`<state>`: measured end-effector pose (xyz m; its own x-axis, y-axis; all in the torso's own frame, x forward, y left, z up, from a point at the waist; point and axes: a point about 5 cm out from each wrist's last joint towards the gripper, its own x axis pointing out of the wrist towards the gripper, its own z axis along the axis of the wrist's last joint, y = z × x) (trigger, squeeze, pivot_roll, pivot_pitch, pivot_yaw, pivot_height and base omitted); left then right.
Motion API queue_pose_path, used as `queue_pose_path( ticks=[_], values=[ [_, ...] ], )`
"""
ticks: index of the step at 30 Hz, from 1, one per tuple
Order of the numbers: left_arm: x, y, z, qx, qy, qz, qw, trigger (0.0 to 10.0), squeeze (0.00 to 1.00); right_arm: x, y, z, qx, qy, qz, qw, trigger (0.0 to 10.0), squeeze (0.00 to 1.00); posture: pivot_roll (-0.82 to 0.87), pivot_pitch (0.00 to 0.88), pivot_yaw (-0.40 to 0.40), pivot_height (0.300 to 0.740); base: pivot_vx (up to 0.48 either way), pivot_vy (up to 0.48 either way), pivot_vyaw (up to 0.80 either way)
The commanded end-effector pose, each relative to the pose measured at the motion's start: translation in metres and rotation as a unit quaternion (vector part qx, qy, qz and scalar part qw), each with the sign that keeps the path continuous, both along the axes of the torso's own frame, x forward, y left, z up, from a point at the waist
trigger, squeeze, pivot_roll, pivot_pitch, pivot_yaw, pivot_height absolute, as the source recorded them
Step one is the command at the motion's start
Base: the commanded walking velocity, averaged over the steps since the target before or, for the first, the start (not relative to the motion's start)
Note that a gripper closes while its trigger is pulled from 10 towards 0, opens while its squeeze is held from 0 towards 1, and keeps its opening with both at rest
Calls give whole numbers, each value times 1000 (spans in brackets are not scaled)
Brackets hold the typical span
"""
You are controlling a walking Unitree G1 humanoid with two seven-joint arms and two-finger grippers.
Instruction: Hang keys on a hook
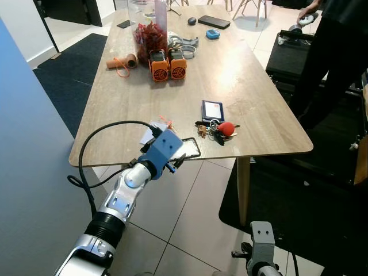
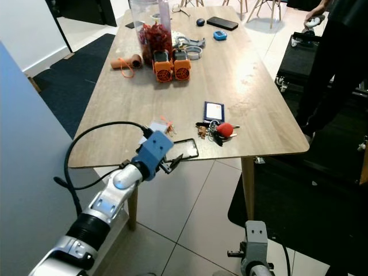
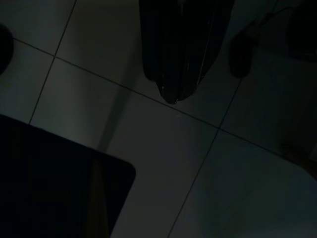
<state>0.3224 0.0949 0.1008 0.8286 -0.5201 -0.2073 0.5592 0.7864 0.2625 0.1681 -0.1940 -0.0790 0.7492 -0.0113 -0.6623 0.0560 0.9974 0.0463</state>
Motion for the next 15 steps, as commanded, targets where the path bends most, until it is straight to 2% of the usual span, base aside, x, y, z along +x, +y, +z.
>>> queue_pose_path(
  ticks=[1,2,7,13,15],
  values=[
    [-5,3,-10,-36,57,-7,998,10000,0,-3,1,-2,3,4,-2,1000,10000,0,43,74,19,740,0,0,0],
    [-7,4,-11,-40,67,-13,997,10000,0,-4,1,-2,3,5,-2,1000,10000,0,43,74,19,740,0,0,0],
    [-12,12,-19,-10,81,-22,996,10000,0,-4,1,-2,3,5,-1,1000,10000,0,46,74,16,740,0,0,0],
    [-15,14,-24,-8,95,-21,995,10000,0,-3,1,-2,3,4,1,1000,10000,0,46,77,14,740,0,0,0],
    [-15,14,-24,-19,98,-9,995,10000,0,-3,1,-1,3,4,0,1000,10000,0,47,78,14,740,0,0,0]
  ],
)
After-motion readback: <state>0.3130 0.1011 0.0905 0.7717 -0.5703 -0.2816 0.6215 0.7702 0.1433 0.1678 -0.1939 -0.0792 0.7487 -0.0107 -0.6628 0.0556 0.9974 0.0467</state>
